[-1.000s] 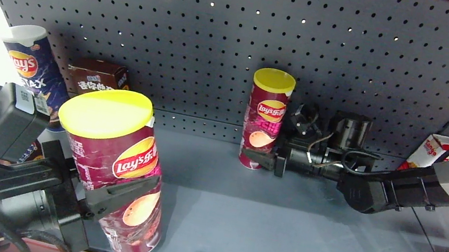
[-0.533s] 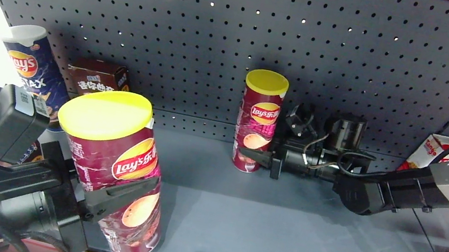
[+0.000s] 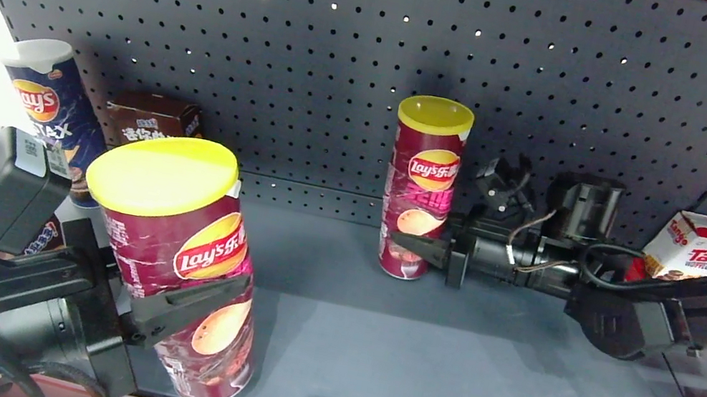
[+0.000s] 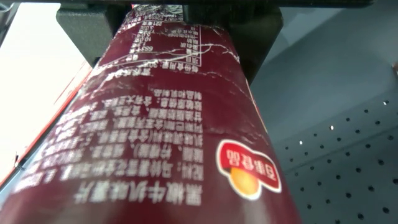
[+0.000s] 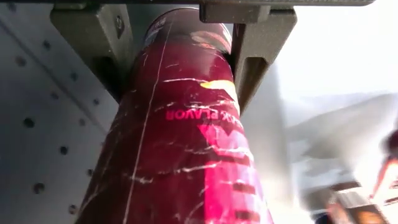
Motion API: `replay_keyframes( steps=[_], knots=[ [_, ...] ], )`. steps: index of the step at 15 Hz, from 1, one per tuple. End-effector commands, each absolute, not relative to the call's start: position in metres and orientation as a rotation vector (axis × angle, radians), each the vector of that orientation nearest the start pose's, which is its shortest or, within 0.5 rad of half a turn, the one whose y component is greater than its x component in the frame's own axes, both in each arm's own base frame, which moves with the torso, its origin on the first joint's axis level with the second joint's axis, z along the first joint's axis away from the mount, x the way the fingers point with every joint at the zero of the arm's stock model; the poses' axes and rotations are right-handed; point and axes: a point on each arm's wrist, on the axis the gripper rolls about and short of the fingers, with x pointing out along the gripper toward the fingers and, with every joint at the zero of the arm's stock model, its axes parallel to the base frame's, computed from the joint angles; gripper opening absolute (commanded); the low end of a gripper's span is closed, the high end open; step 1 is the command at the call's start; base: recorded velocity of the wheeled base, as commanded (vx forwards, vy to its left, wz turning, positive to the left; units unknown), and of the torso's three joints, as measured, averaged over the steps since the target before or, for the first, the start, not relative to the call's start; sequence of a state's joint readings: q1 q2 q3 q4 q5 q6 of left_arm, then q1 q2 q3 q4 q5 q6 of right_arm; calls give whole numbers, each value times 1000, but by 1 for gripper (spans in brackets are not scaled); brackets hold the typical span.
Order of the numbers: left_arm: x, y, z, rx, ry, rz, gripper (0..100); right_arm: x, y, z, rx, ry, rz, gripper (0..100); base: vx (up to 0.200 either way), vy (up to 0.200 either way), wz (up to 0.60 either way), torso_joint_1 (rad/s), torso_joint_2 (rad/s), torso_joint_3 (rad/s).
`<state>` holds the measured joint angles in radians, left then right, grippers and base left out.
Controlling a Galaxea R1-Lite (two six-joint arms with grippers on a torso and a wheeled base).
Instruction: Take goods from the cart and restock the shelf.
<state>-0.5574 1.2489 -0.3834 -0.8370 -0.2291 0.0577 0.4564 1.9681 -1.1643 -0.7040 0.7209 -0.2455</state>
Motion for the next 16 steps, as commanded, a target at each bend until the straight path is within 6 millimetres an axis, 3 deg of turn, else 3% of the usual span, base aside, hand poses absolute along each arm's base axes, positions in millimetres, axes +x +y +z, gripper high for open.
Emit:
replay_keyframes(
  steps=[1, 7, 9, 12, 16],
  knots=[
    [148, -99, 198, 60, 3, -789, 0, 299, 168, 226, -211, -103, 1178, 0, 0, 0, 0, 0, 0, 0],
    [146, -97, 194, 66, 16, -785, 0, 240, 145, 236, -212, -114, 1182, 0, 0, 0, 0, 0, 0, 0],
    [146, -97, 194, 66, 16, -785, 0, 232, 141, 234, -211, -107, 1184, 0, 0, 0, 0, 0, 0, 0],
    [146, -97, 193, 85, 15, -781, 0, 201, 131, 217, -207, -52, 1196, 0, 0, 0, 0, 0, 0, 0],
    [147, -98, 192, 86, 18, -781, 0, 185, 134, 195, -207, -15, 1215, 0, 0, 0, 0, 0, 0, 0]
  ],
)
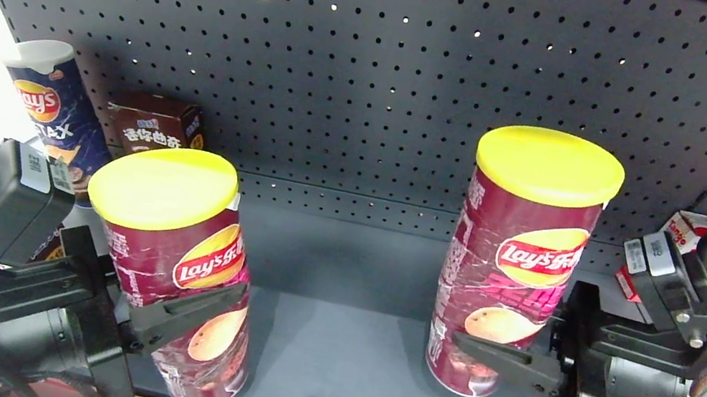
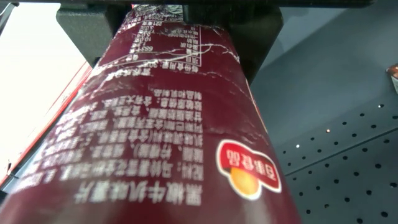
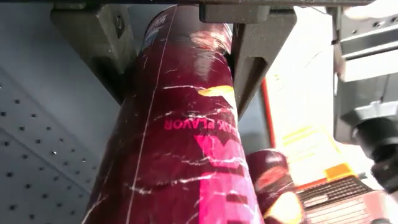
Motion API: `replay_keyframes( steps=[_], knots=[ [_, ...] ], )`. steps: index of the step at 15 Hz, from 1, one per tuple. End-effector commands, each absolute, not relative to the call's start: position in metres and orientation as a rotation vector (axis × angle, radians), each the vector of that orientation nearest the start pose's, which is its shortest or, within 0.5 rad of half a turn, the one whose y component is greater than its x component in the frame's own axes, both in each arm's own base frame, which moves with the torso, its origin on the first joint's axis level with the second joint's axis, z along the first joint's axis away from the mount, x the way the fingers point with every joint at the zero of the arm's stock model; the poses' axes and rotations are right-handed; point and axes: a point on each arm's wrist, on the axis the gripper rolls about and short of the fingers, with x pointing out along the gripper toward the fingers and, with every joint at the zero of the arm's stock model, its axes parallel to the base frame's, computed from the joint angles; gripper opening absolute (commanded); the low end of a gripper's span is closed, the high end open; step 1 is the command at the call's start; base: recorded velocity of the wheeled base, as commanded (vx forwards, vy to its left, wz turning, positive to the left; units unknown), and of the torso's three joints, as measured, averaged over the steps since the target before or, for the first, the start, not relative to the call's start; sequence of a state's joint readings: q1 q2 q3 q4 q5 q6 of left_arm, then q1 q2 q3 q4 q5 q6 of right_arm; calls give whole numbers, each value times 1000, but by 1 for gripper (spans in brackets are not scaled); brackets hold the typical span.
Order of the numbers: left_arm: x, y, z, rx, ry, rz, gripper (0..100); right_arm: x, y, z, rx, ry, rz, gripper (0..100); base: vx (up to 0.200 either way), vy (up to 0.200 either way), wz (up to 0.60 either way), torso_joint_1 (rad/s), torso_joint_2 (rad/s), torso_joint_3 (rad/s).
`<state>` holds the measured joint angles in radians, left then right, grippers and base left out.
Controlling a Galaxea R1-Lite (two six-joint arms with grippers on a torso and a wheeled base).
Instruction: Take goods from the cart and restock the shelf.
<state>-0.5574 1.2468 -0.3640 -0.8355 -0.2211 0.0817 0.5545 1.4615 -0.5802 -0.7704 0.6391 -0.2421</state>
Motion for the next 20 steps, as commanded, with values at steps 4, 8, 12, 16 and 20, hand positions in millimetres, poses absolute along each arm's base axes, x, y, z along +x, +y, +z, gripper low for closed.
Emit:
replay_keyframes(
  steps=[4, 8, 12, 16, 20],
  knots=[
    [147, -98, 192, 86, 21, -782, 0, 187, 139, 183, -208, 12, 1202, 0, 0, 0, 0, 0, 0, 0],
    [146, -97, 188, 88, 35, -784, 0, 201, 149, 171, -208, 7, 1197, 0, 0, 0, 0, 0, 0, 0],
    [146, -97, 184, 90, 47, -785, 0, 209, 155, 148, -207, 45, 1202, 0, 0, 0, 0, 0, 0, 0],
    [141, -94, 176, 93, 73, -787, 0, 214, 158, 122, -211, 72, 1181, 0, 0, 0, 0, 0, 0, 0],
    [141, -94, 174, 94, 80, -789, 0, 211, 155, 117, -211, 97, 1180, 0, 0, 0, 0, 0, 0, 0]
  ],
)
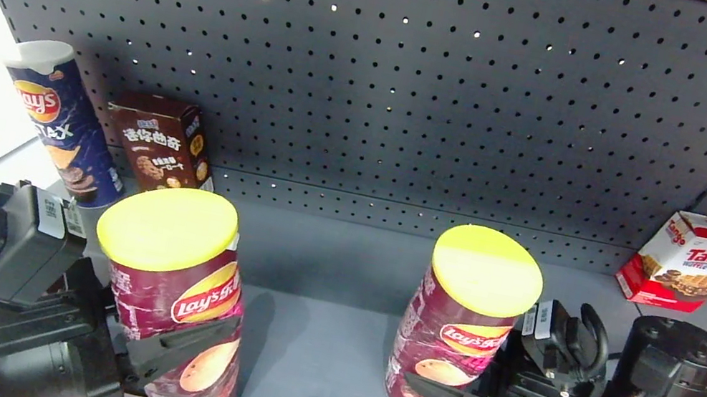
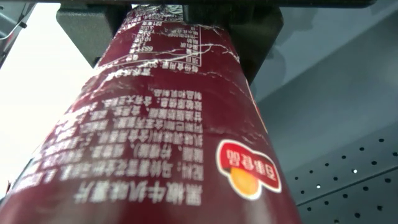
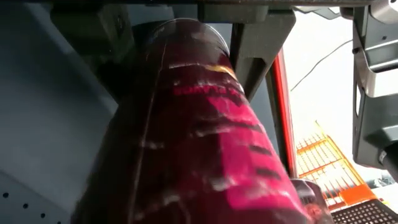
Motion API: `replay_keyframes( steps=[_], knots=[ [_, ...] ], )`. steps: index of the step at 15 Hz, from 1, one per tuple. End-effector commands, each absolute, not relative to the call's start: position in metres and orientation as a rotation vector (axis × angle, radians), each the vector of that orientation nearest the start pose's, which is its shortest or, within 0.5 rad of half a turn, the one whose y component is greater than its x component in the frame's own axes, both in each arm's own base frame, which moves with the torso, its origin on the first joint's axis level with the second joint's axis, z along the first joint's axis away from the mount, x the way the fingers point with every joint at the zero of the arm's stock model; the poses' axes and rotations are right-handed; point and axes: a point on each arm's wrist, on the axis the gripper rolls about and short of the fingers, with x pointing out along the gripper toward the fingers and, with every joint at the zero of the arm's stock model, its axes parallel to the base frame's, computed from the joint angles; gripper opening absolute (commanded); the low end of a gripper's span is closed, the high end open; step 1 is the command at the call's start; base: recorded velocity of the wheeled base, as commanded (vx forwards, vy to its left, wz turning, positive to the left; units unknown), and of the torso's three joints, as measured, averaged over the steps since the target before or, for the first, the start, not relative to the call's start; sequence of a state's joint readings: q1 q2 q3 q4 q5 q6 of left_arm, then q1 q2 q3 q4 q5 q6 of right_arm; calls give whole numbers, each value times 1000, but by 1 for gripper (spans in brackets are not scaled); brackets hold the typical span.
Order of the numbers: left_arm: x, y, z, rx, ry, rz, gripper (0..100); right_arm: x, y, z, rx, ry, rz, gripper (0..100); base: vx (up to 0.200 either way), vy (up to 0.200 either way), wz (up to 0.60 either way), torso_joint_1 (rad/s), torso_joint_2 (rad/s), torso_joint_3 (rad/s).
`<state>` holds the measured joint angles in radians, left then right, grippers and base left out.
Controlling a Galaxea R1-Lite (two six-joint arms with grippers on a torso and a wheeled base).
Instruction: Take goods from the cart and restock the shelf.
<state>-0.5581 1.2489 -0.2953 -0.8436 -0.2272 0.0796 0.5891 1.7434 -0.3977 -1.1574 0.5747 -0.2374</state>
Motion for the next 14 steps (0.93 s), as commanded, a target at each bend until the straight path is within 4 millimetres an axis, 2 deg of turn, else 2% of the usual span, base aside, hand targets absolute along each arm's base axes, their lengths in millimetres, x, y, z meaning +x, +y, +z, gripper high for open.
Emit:
replay_keyframes(
  steps=[1, 8, 14],
  knots=[
    [141, -94, 175, 94, 79, -789, 0, 209, 155, 116, -213, 99, 1180, 0, 0, 0, 0, 0, 0, 0],
    [141, -94, 175, 93, 79, -789, 0, 214, 158, 126, -213, 52, 1178, 0, 0, 0, 0, 0, 0, 0],
    [141, -94, 175, 93, 79, -789, 0, 212, 170, 128, -217, 35, 1198, 0, 0, 0, 0, 0, 0, 0]
  ],
)
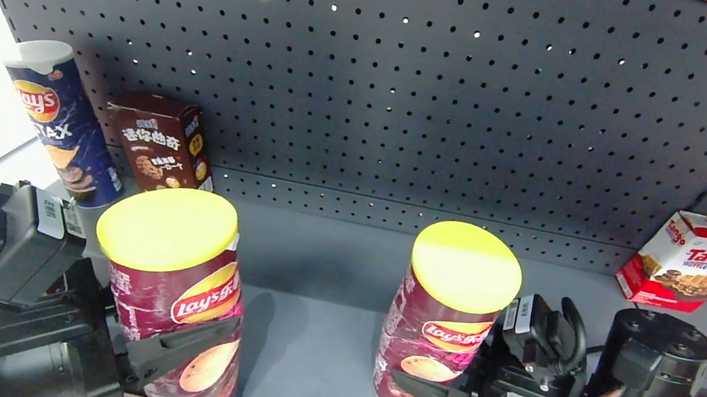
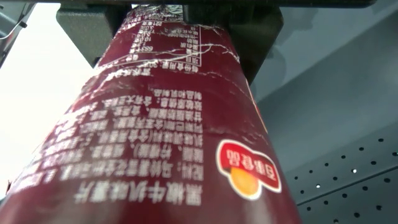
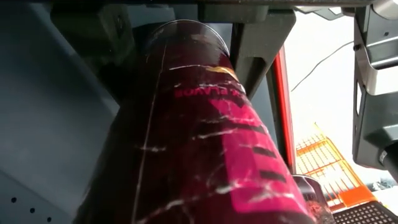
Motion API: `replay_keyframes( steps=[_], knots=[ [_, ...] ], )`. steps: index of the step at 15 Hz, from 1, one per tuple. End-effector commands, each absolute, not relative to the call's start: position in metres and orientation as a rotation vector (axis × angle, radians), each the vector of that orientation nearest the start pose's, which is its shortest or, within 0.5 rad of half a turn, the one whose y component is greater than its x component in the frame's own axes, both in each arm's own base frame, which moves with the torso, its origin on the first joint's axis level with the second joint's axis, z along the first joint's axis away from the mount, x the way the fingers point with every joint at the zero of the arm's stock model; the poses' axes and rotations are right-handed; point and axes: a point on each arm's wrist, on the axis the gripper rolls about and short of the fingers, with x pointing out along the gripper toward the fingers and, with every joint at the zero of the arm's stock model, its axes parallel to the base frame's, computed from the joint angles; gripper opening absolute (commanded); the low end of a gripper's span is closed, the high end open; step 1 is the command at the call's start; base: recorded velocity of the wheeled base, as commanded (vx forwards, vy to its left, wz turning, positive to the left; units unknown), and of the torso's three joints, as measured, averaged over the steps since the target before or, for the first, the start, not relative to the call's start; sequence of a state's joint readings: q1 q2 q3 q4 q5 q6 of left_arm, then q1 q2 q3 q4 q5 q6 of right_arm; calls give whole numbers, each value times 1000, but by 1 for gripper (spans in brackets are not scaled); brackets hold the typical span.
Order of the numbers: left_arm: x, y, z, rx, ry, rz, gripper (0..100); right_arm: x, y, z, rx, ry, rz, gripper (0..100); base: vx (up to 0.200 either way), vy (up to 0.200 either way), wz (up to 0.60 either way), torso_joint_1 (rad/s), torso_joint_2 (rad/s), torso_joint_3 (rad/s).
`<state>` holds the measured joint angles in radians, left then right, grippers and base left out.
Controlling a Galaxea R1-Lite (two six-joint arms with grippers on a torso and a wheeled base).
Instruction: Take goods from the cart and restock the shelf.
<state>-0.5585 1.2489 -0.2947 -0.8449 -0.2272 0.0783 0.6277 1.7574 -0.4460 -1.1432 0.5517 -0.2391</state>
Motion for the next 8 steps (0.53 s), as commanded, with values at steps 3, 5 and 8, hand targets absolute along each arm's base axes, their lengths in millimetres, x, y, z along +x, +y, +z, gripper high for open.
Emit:
replay_keyframes(
  steps=[3, 5, 8],
  knots=[
    [140, -94, 174, 93, 83, -789, 0, 210, 168, 129, -220, 35, 1189, 0, 0, 0, 0, 0, 0, 0],
    [140, -94, 174, 93, 81, -789, 0, 209, 168, 130, -222, 25, 1182, 100, 0, 0, 0, 0, 0, 0],
    [140, -94, 174, 93, 83, -789, 0, 203, 160, 132, -221, 23, 1171, 100, 0, 0, 0, 0, 0, 0]
  ],
)
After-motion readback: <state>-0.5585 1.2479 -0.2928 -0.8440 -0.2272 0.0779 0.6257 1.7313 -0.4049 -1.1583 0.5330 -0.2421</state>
